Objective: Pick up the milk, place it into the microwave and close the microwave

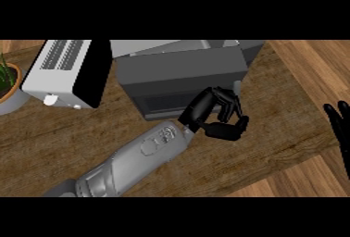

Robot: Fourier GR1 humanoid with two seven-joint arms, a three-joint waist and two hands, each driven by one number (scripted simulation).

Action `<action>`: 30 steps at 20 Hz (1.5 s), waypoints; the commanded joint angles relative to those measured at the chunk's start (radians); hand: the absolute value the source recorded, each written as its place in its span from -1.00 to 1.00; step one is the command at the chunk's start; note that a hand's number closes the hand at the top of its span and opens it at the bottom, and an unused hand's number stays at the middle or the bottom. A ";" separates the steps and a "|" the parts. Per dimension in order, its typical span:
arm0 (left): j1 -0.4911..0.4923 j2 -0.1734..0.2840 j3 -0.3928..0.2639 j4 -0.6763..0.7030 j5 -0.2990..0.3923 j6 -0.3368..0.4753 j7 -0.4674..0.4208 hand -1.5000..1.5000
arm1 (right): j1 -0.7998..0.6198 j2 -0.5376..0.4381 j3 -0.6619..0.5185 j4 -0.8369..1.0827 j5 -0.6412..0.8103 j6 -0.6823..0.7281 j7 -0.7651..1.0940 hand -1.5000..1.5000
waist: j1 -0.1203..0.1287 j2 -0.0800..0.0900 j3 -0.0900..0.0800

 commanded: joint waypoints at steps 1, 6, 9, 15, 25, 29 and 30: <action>-0.073 -0.002 0.020 0.041 0.043 0.015 -0.010 1.00 | -0.025 -0.025 -0.007 -0.015 -0.030 0.011 0.032 -1.00 | -0.025 0.011 0.001; -0.137 -0.002 0.043 0.094 0.081 0.032 -0.011 1.00 | -0.034 -0.043 0.001 -0.035 -0.043 0.028 0.051 -1.00 | -0.059 0.021 0.003; -0.162 -0.002 0.040 0.113 0.099 0.042 -0.011 1.00 | -0.049 -0.055 -0.012 -0.039 -0.073 0.037 0.061 -1.00 | -0.085 0.025 0.004; -0.192 -0.001 0.054 0.160 0.130 0.068 -0.019 1.00 | -0.061 -0.086 -0.027 -0.045 -0.092 0.047 0.087 -1.00 | -0.112 0.033 0.004; -0.190 0.000 0.054 0.144 0.185 0.122 -0.057 1.00 | -0.107 -0.139 -0.068 -0.042 -0.124 0.048 0.125 -1.00 | -0.138 0.034 0.007; -0.181 0.000 0.049 0.140 0.197 0.141 -0.075 1.00 | -0.112 -0.161 -0.080 -0.043 -0.133 0.053 0.140 -1.00 | -0.149 0.036 0.007; -0.183 0.000 0.045 0.140 0.195 0.145 -0.082 1.00 | -0.119 -0.166 -0.081 -0.043 -0.135 0.052 0.145 -1.00 | -0.143 0.035 0.007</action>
